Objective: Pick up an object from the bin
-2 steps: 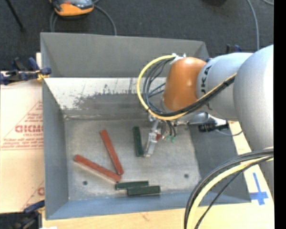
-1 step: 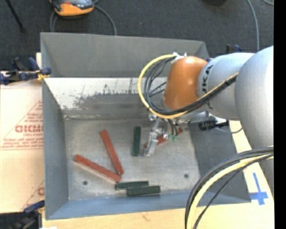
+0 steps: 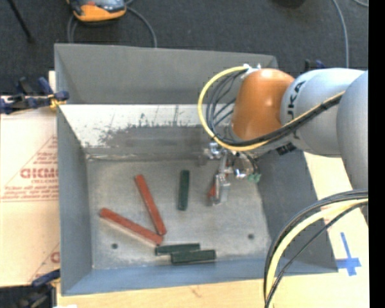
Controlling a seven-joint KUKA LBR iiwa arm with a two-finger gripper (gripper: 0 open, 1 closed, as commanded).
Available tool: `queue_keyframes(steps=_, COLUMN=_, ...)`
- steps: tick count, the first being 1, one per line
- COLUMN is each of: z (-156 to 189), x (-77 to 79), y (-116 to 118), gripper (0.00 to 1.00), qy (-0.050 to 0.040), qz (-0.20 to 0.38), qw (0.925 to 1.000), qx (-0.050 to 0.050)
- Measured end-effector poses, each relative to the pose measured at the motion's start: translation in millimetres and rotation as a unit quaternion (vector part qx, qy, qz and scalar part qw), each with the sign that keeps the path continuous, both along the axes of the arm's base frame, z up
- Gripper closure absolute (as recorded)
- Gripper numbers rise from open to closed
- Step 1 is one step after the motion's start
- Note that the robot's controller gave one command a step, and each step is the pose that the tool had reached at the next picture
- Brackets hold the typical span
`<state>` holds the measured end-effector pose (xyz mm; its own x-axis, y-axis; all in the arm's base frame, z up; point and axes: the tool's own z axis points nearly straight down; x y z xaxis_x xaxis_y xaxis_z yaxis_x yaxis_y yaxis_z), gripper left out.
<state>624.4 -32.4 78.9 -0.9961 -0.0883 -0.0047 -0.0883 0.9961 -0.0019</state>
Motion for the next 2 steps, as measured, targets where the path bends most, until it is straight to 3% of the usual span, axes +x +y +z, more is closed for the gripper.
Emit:
queue_keyframes(steps=1, z=0, x=5.7, y=-12, gripper=0.0, qy=-0.0007, qz=0.083, qw=0.9966, qx=0.0)
queue_keyframes(steps=2, z=-7, x=2.6, y=-47, gripper=1.0, qy=-0.0005, qz=-0.03, qw=0.9996, qx=0.001)
